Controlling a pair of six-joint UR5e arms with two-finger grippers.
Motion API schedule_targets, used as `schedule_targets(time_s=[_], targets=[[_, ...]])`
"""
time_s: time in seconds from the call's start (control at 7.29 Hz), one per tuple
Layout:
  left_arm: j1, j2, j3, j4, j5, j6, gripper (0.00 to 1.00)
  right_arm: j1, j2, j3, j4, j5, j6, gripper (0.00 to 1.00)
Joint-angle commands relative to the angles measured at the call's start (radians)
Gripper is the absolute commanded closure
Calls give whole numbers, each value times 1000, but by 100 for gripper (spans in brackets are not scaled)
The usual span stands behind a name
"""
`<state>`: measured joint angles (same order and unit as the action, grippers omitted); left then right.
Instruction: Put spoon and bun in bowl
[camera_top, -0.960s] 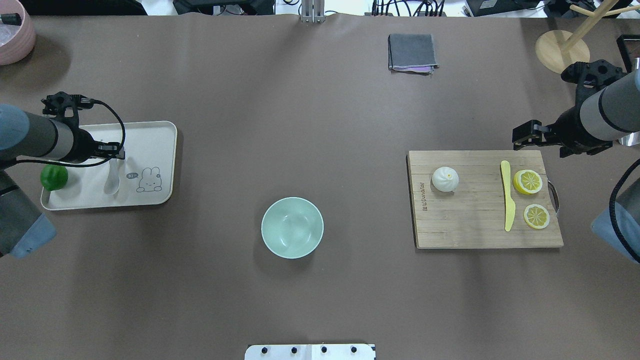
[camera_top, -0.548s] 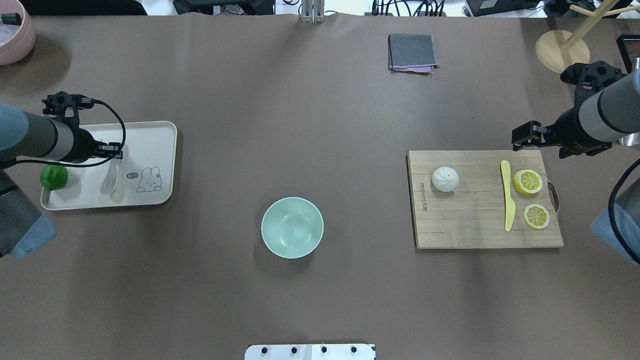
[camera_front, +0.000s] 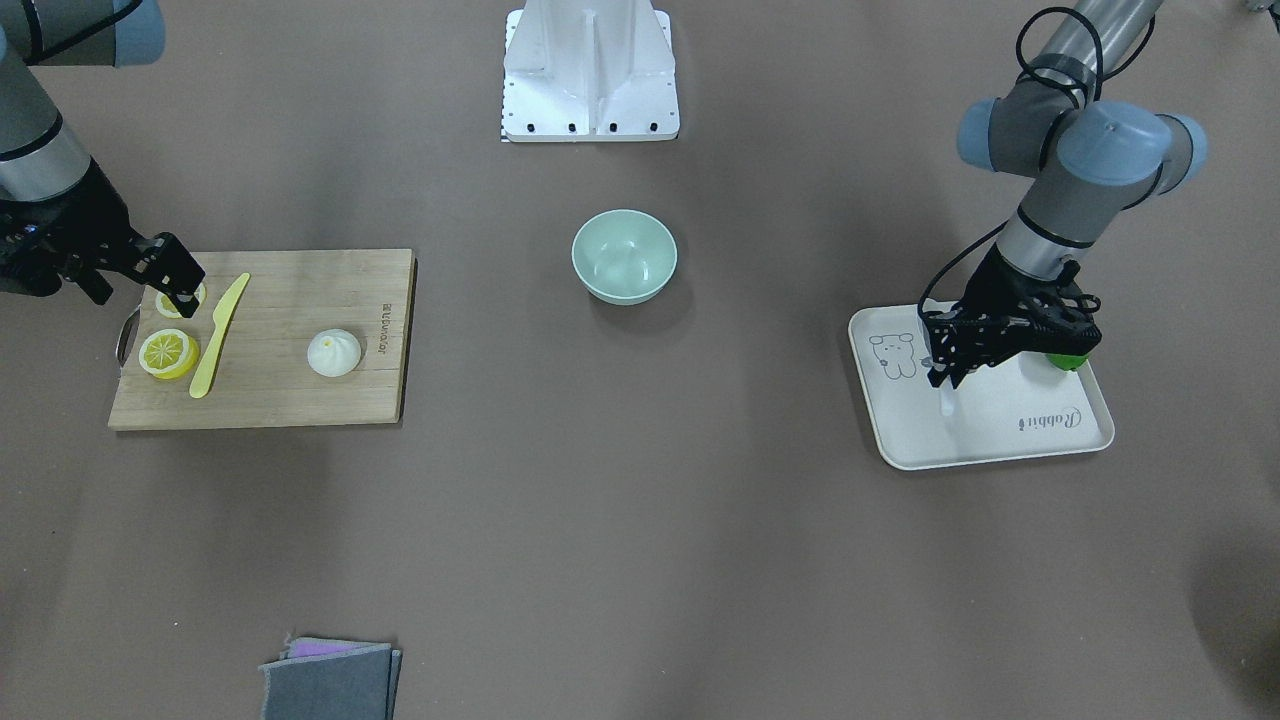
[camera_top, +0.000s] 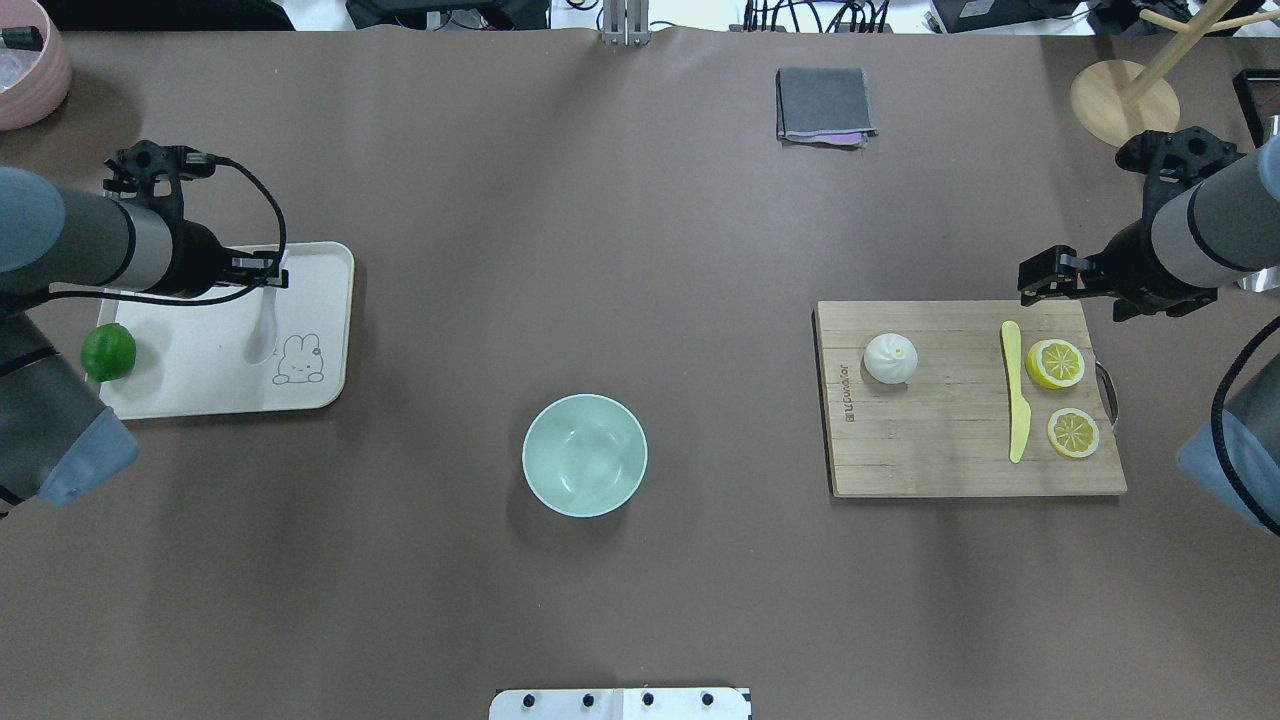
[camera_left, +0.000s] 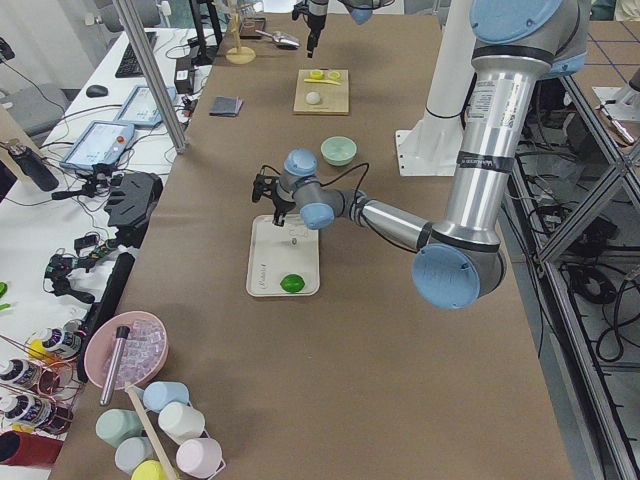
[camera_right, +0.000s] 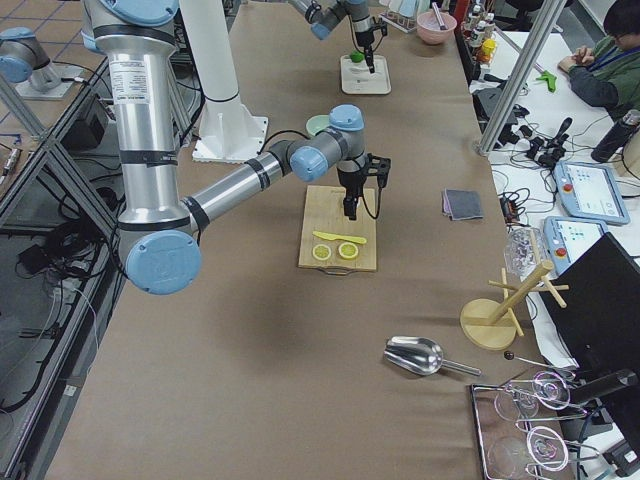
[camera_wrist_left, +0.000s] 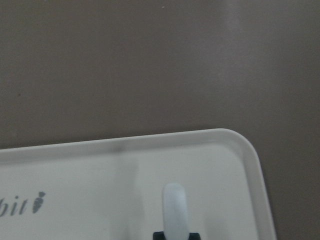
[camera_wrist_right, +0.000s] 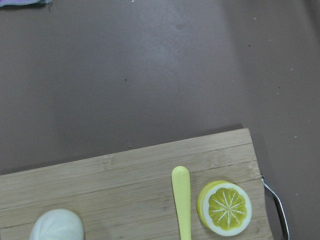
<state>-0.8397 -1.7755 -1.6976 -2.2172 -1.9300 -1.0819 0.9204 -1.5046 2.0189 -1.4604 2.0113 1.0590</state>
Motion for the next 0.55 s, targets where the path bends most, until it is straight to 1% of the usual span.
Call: schedule_targets(time_s=[0.0,0.14,0.27,0.41], targets=[[78,-82,-79,62,11,-186,100,-21,3,3,2,-11,36,1],[129,-128,-80,65,64,-246,100,-28,6,3,2,-16,42,1],[207,-168,-77,67,119,-306,100,-32,10,4,2,-19,52,1],[279,-224,-73,100,185,-355,100,-35,18,3,0,-20,55,1]])
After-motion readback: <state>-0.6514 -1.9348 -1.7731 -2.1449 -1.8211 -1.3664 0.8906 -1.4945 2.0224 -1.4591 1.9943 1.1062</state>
